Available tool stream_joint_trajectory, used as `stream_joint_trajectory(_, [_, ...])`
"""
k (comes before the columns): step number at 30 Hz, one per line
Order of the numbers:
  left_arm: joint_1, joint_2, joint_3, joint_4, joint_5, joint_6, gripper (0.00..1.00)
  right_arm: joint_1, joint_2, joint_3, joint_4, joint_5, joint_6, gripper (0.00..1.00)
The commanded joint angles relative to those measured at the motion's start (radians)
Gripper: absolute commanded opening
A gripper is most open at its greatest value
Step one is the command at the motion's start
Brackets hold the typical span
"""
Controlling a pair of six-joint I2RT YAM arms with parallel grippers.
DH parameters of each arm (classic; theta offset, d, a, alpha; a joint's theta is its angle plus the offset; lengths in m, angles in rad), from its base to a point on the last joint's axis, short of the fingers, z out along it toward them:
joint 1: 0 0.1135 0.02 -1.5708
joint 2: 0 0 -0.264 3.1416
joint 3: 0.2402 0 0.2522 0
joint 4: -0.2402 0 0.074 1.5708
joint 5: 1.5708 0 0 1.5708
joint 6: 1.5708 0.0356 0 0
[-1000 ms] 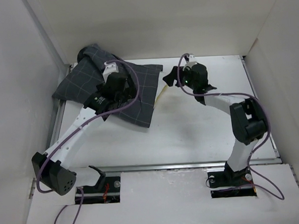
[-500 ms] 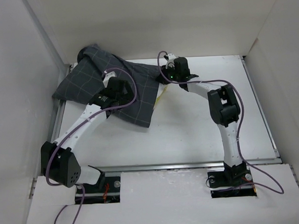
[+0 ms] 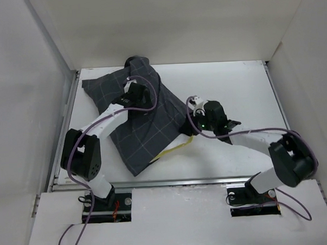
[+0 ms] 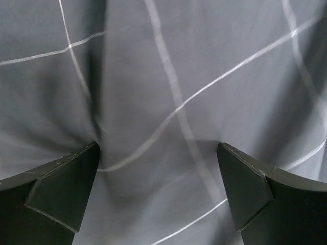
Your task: Put the pillow into the pillowcase
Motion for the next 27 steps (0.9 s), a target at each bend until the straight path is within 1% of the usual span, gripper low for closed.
stream_joint_trajectory(1, [-0.046, -0.039, 0.096, 0.066, -0.052, 0.085, 0.99, 0.090, -0.157, 0.053, -0.183, 0.000, -0.185, 0.37])
stream_joint_trajectory(2, [-0.068, -0.058, 0.107, 0.066, -0.079, 0.134, 0.99, 0.080, -0.202, 0.054, -0.223, 0.060, -0.186, 0.40])
stream_joint_trajectory(3, [-0.116, -0.102, 0.116, 0.066, -0.106, 0.165, 0.99, 0.067, -0.292, 0.054, -0.270, 0.086, -0.172, 0.53])
stream_joint_trajectory(4, [-0.117, -0.127, 0.116, 0.066, -0.106, 0.197, 0.99, 0.047, -0.330, 0.054, -0.298, 0.121, -0.148, 0.62])
stream_joint_trajectory(5, [-0.171, -0.150, 0.116, 0.066, -0.125, 0.223, 0.99, 0.019, -0.363, 0.054, -0.332, 0.161, -0.125, 0.70])
stream_joint_trajectory(6, [-0.205, -0.171, 0.107, 0.066, -0.134, 0.264, 0.99, -0.048, -0.389, 0.054, -0.361, 0.216, -0.105, 0.84])
stream_joint_trajectory(7, [-0.238, -0.190, 0.107, 0.066, -0.146, 0.278, 0.99, -0.085, -0.418, 0.054, -0.427, 0.249, -0.077, 0.92])
stream_joint_trajectory(8, [-0.306, -0.220, 0.093, 0.057, -0.146, 0.289, 0.99, -0.122, -0.418, 0.054, -0.453, 0.261, -0.053, 0.96])
stream_joint_trajectory(9, [-0.345, -0.230, 0.093, 0.025, -0.146, 0.289, 0.99, -0.192, -0.418, 0.066, -0.478, 0.252, -0.043, 0.99])
stream_joint_trajectory(11, [-0.429, -0.230, 0.084, -0.007, -0.155, 0.298, 0.99, -0.257, -0.385, 0.075, -0.524, 0.242, -0.025, 1.00])
stream_joint_trajectory(12, [-0.522, -0.230, 0.084, -0.041, -0.155, 0.298, 0.99, -0.283, -0.372, 0.075, -0.533, 0.232, -0.025, 1.00])
stream_joint_trajectory(13, [-0.569, -0.218, 0.073, -0.059, -0.142, 0.298, 0.99, -0.326, -0.362, 0.075, -0.533, 0.213, -0.008, 1.00])
stream_joint_trajectory(14, [-0.615, -0.202, 0.073, -0.079, -0.130, 0.298, 0.99, -0.344, -0.343, 0.075, -0.521, 0.185, -0.008, 1.00])
stream_joint_trajectory(15, [-0.699, -0.158, 0.073, -0.097, -0.129, 0.266, 0.99, -0.361, -0.343, 0.063, -0.512, 0.165, -0.008, 1.00])
stream_joint_trajectory(16, [-0.736, -0.130, 0.073, -0.149, -0.129, 0.254, 0.97, -0.384, -0.328, 0.063, -0.512, 0.136, 0.001, 1.00])
stream_joint_trajectory(18, [-0.799, -0.042, 0.084, -0.209, -0.247, 0.196, 0.95, -0.397, -0.303, 0.054, -0.479, 0.096, 0.001, 1.00])
stream_joint_trajectory(19, [-0.827, -0.014, 0.084, -0.237, -0.284, 0.145, 0.95, -0.397, -0.303, 0.054, -0.469, 0.079, 0.001, 1.00])
stream_joint_trajectory(20, [-0.827, 0.014, 0.094, -0.246, -0.309, 0.127, 0.95, -0.397, -0.290, 0.043, -0.443, 0.030, -0.014, 1.00])
stream_joint_trajectory(21, [-0.827, 0.066, 0.094, -0.257, -0.362, 0.108, 0.95, -0.397, -0.279, 0.043, -0.443, 0.016, -0.014, 1.00])
stream_joint_trajectory(22, [-0.827, 0.089, 0.123, -0.291, -0.408, 0.046, 0.94, -0.397, -0.279, 0.043, -0.426, -0.005, -0.032, 1.00])
stream_joint_trajectory(23, [-0.827, 0.111, 0.137, -0.311, -0.451, 0.012, 0.94, -0.397, -0.279, 0.032, -0.410, -0.048, -0.046, 1.00])
stream_joint_trajectory(24, [-0.815, 0.128, 0.137, -0.320, -0.505, -0.010, 0.94, -0.397, -0.279, 0.021, -0.391, -0.048, -0.046, 1.00])
stream_joint_trajectory(25, [-0.795, 0.157, 0.146, -0.320, -0.525, -0.027, 0.94, -0.397, -0.279, 0.012, -0.375, -0.048, -0.057, 1.00])
stream_joint_trajectory(27, [-0.773, 0.186, 0.156, -0.302, -0.525, -0.036, 0.91, -0.397, -0.279, -0.009, -0.343, -0.064, -0.057, 1.00])
